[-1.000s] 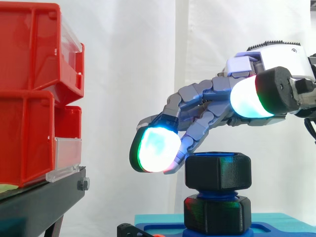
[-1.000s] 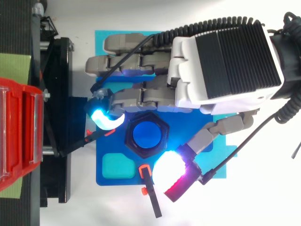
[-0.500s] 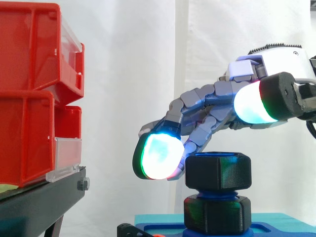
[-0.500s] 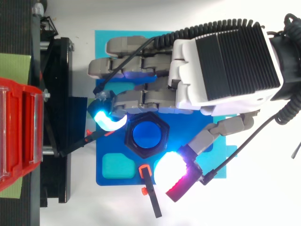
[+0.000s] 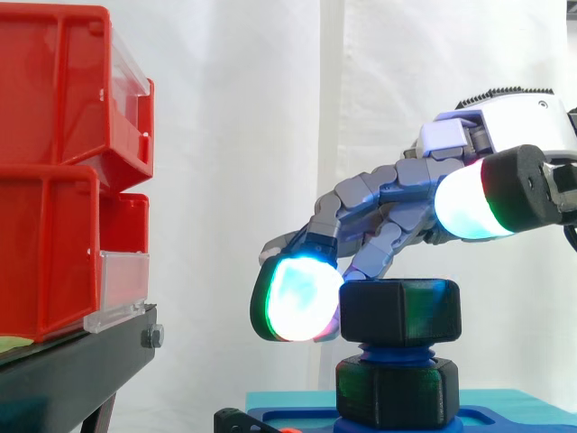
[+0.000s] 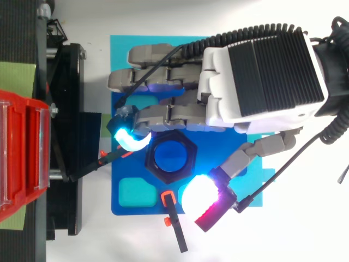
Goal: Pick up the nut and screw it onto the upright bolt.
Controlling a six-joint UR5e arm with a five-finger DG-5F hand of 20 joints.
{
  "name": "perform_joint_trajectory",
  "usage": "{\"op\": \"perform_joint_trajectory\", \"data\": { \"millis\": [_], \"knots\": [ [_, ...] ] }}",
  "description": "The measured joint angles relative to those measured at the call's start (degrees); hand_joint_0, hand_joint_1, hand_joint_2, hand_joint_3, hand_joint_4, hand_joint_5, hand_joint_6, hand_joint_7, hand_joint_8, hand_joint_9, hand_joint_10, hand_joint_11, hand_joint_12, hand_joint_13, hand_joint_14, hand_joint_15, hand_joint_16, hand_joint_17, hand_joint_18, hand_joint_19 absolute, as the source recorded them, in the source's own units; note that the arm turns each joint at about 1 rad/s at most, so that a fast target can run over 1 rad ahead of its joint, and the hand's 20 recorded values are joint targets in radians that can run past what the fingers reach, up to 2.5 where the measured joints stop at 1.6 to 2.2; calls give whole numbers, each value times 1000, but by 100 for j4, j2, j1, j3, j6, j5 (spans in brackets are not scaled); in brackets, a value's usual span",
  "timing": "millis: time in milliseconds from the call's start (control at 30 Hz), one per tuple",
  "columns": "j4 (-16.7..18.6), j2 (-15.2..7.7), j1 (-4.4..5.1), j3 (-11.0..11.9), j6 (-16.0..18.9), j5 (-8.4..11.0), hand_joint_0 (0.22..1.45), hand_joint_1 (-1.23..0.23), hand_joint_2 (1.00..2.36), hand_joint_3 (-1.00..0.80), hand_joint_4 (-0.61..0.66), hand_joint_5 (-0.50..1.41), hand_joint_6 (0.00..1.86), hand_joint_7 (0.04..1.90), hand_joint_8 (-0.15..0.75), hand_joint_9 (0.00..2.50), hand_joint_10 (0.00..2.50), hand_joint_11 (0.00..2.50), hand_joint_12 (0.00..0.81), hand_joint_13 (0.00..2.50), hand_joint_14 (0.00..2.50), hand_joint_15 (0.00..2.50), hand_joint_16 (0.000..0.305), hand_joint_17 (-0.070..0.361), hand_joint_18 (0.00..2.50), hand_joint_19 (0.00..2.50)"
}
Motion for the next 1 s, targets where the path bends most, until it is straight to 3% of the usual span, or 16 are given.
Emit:
{"op": "perform_joint_trajectory", "data": {
  "millis": [333, 667, 1000],
  "knots": [
    [10, 0, -17, 1, 21, -8, 448, -260, 1000, -500, 302, -82, 504, 1001, 263, 595, 0, 0, 316, 173, 0, 0, 36, 80, 0, 0],
    [18, 0, -41, 1, 97, -9, 457, -288, 1000, -500, 235, -27, 504, 1275, 268, 694, 0, 0, 305, 249, 0, 0, 33, 74, 0, 0],
    [5, -1, -108, 4, 114, -9, 465, -316, 1000, -500, 166, 17, 502, 1425, 272, 825, 0, 0, 286, 355, 0, 0, 28, 64, 0, 0]
  ]
}}
